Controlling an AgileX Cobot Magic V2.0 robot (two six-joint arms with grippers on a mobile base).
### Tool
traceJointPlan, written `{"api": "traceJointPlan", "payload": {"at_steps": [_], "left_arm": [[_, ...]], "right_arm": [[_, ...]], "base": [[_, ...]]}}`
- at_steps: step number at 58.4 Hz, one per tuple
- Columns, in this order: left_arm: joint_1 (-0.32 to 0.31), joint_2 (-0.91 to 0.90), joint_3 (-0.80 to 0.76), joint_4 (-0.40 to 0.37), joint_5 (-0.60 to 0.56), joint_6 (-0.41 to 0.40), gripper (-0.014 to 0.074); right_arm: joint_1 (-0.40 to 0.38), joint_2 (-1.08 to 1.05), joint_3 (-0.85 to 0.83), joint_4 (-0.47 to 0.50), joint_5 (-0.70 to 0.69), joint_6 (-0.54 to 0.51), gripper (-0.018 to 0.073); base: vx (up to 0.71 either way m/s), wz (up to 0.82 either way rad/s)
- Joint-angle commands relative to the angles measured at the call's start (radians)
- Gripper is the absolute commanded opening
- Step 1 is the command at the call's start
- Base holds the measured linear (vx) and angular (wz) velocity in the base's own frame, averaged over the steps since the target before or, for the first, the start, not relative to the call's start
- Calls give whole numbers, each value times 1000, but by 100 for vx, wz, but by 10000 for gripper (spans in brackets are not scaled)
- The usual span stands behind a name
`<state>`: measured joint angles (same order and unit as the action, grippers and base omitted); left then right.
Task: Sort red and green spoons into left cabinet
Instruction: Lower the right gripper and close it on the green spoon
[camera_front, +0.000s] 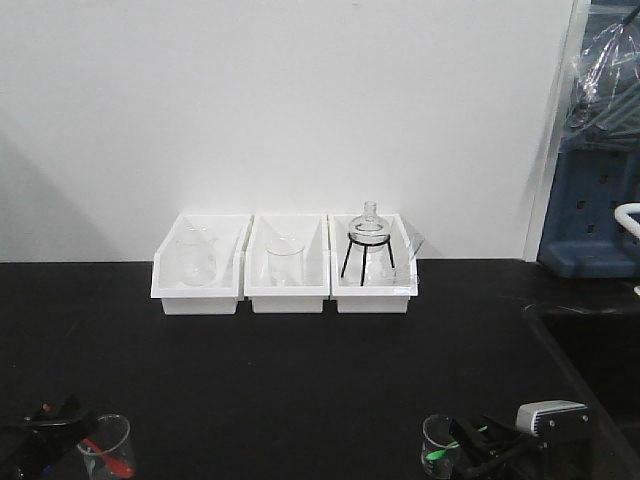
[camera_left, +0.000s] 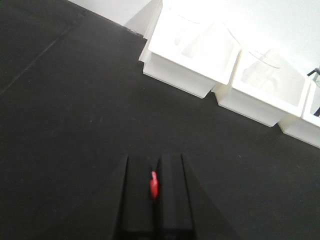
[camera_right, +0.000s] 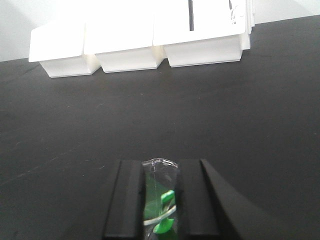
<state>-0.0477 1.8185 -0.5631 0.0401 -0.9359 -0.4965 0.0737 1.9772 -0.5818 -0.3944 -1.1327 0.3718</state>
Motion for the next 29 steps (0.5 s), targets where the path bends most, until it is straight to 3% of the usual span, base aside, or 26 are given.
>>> {"api": "traceJointPlan", "payload": {"at_steps": [1,14,29], "left_arm": [[-2,-32,-17,-9,-40,2,56],[-2,-32,-17,-9,-60,2,56],[-2,-32,-17,-9,-130,2,56]], "right_arm": [[-1,-36,-17,1,-128,0,186],[-2,-36,-17,5,-142,9,81],[-3,-45,-17,12,-139,9,77]], "base": [[0,0],[0,0],[0,0]]}}
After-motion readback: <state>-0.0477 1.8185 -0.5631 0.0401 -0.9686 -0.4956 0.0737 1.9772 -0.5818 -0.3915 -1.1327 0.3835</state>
